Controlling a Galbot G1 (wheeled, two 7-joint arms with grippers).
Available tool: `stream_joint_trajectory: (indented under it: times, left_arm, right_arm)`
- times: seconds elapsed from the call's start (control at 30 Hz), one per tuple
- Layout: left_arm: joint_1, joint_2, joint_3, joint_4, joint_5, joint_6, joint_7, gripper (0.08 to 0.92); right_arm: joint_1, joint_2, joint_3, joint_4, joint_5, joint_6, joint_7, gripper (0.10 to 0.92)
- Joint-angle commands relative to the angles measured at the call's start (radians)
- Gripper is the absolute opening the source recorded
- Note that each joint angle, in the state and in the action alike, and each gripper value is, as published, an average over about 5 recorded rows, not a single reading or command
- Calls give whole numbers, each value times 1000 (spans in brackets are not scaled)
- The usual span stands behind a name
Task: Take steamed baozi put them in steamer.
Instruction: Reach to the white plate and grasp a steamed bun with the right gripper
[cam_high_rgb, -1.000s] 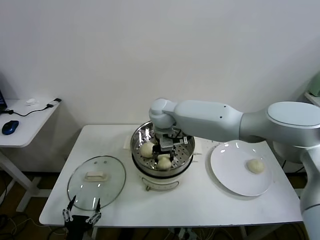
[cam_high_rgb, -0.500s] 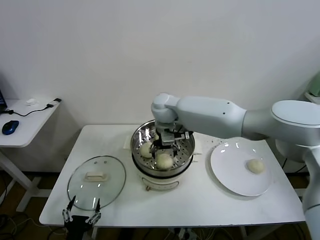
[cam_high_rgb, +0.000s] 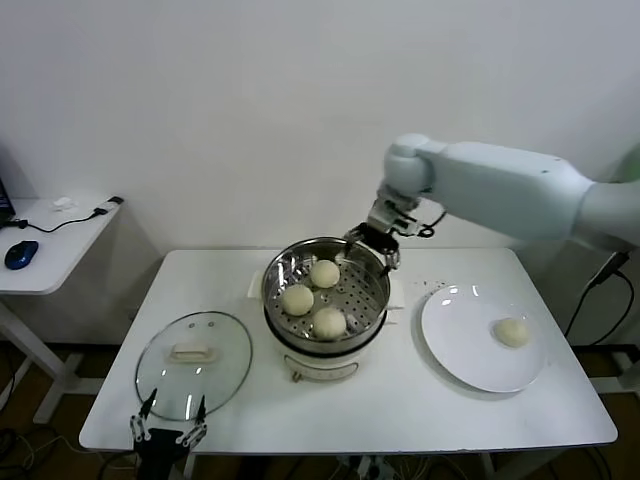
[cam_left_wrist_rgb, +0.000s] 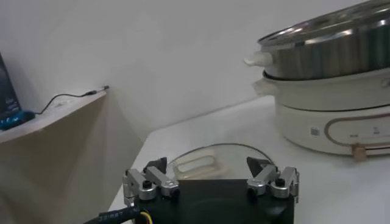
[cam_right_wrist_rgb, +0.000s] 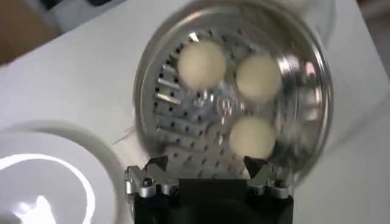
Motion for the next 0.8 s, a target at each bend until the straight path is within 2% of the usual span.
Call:
stream_joint_trajectory:
  times: [0.03, 0.27, 0.57, 0.8]
  left_arm:
    - [-8, -5, 15, -2, 16, 3, 0, 823]
    - [-32, -8, -8, -17, 2, 22, -1, 823]
    - [-6, -6, -16, -15, 6, 17, 0, 823]
    - [-2, -9, -16, -9, 15, 17, 0, 823]
  right_arm:
    - [-88, -351, 41, -54, 120, -338, -10, 823]
    - [-434, -479, 381, -126, -123, -314, -45, 823]
    - [-715, -447, 694, -297, -430, -142, -59, 823]
    - [-752, -367, 762, -393, -492, -111, -32, 823]
